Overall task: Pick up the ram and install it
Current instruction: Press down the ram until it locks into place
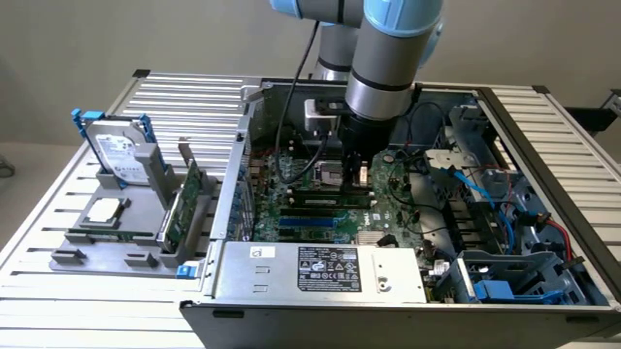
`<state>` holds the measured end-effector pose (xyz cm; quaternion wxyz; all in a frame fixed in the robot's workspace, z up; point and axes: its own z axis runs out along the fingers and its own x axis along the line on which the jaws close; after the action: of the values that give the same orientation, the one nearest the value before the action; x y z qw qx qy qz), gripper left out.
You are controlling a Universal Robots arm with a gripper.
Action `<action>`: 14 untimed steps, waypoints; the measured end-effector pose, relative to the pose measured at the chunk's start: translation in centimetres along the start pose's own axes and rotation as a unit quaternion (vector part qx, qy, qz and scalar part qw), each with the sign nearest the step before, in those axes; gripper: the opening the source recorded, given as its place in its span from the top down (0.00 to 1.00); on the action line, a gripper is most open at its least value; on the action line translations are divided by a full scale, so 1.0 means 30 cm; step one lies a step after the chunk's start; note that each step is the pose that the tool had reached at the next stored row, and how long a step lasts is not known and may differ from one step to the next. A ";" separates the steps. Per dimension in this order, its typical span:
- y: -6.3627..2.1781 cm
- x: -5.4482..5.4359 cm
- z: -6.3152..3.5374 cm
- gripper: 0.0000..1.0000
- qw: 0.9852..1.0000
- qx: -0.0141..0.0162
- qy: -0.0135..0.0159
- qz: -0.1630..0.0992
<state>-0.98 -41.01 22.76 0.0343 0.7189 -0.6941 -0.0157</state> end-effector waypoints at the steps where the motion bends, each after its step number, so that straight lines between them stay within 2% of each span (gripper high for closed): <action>1: 0.000 0.000 0.004 0.89 1.000 0.000 0.000 0.000; 4: -0.001 -0.001 0.014 0.89 1.000 0.000 0.000 0.000; 7: -0.001 -0.002 0.008 0.89 1.000 0.001 -0.001 0.000; 8: 0.002 -0.002 -0.005 0.89 1.000 0.001 -0.002 0.000; 11: 0.017 0.000 -0.052 0.89 1.000 0.001 -0.001 0.000; 14: 0.037 0.000 -0.079 0.89 1.000 0.001 -0.001 0.000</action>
<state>-1.92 -40.98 25.20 0.0330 0.7189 -0.6942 -0.0162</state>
